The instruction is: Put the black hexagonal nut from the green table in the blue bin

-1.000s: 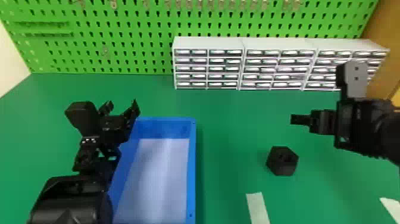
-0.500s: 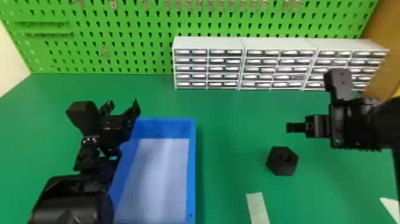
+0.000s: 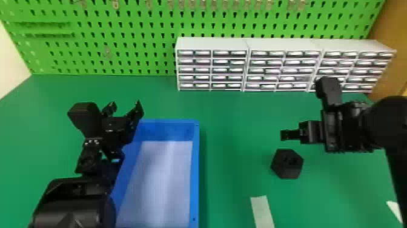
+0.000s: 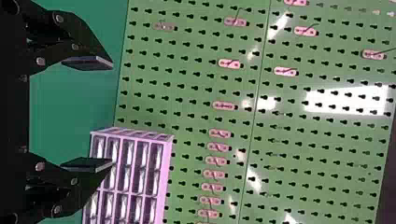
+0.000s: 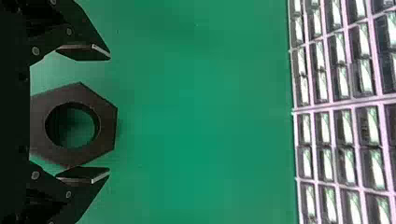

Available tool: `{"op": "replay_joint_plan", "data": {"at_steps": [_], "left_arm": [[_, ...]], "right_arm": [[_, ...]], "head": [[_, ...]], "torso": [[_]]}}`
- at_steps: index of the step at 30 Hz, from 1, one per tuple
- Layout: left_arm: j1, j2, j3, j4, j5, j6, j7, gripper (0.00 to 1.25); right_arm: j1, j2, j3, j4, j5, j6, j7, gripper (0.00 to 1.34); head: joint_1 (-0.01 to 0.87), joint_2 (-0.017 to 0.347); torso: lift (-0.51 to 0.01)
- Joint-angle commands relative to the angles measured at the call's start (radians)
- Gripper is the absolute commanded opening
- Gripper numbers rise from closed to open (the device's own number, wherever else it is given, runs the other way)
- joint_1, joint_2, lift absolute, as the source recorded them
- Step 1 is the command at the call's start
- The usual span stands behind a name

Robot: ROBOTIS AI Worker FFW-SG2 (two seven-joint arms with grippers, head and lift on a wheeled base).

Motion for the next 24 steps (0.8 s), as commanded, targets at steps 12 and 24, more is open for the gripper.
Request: {"op": "replay_joint_plan", "data": {"at_steps": [12,24], "left_arm": [[0.001,-0.003,0.0,0.002,0.0,0.0,0.0,0.74],[-0.001,-0.003,-0.002,0.003,0.0,0.0,0.0,0.74]], "right_arm": [[-0.025,-0.009,0.062,0.12,-0.043,-0.072,0.0,0.94],[-0.032,-0.013,0.105,0.192,-0.072,-0.112,0.0,0.94]], "head": [[0.686,0.051],[0.686,0.051]], "torso": [[-0.097],[-0.097]]}}
